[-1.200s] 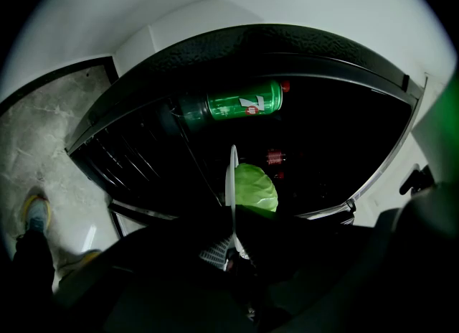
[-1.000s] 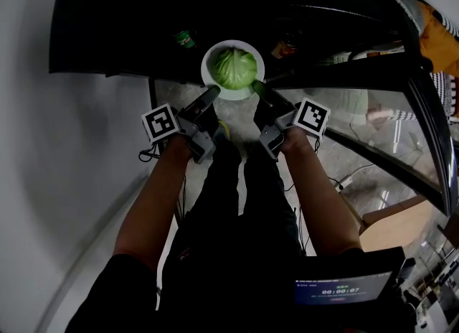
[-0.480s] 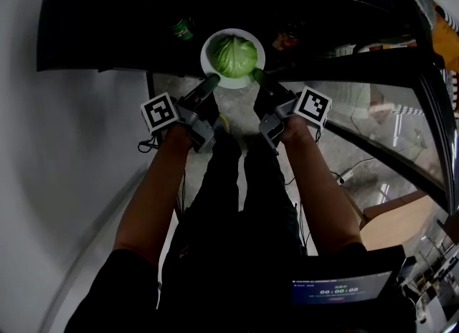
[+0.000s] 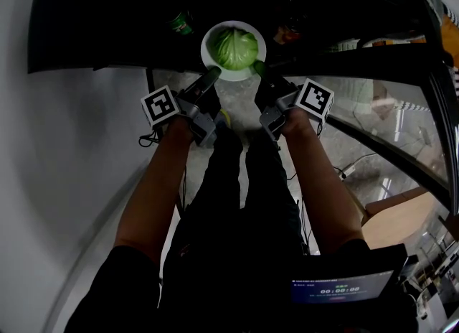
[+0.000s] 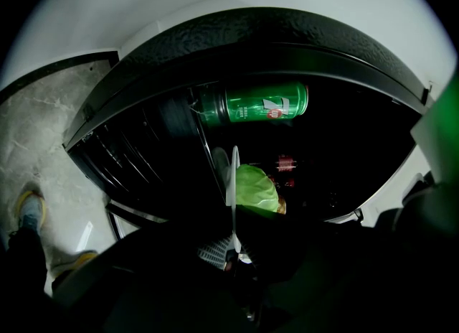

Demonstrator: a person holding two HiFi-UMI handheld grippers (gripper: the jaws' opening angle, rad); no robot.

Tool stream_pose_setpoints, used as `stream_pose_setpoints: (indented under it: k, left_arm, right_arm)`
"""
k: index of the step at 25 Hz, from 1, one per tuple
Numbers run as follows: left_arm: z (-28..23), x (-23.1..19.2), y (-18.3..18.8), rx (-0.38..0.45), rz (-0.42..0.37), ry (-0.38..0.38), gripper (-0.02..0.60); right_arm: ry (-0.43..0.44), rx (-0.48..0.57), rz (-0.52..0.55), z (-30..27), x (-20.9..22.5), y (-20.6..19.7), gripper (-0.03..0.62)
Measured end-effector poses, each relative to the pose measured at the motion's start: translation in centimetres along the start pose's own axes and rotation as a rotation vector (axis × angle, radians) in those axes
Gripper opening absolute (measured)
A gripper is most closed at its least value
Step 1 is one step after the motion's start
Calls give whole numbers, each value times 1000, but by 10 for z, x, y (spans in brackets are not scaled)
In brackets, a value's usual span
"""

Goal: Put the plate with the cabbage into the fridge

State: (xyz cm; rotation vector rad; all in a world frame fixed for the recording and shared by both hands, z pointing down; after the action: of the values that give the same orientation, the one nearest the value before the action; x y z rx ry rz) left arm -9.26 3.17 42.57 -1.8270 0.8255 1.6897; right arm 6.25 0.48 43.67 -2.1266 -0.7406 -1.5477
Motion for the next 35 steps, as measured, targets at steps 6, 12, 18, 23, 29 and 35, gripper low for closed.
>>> stream_pose_setpoints:
  k: [6, 12, 18, 23, 29, 35]
  left_arm:
    - [0, 3, -1, 20, 14, -9, 14]
    - [0, -2, -5, 36, 32, -25, 14]
    - [-10, -3, 10, 53, 32, -25, 15]
    - [-5, -2, 13, 64, 4, -6, 15]
    - [13, -2, 13, 57, -86, 50, 15]
    - [23, 5, 11, 0, -380, 169, 15]
  right_arm:
    - [10, 28, -4, 1, -5, 3, 17]
    - [20, 63, 0, 2, 0, 3, 17]
    - [24, 63, 36, -11, -3, 9, 18]
    - [21, 70, 29, -9, -2, 9, 18]
    - [19, 73, 63, -1, -3, 5, 18]
    - [-98, 126, 381, 14, -7, 3, 18]
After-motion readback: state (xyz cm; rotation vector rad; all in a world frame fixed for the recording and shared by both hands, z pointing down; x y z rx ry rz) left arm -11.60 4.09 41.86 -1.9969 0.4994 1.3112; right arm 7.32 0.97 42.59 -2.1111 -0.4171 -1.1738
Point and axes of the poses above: the fingertips, and each gripper's own axes: z backward along the fingers, x to its right, y out of its top, the point moved 4 cm from there along z, backward along the fingers, and after that the axes turned 5 degrees about -y, right-handed, at the moved point
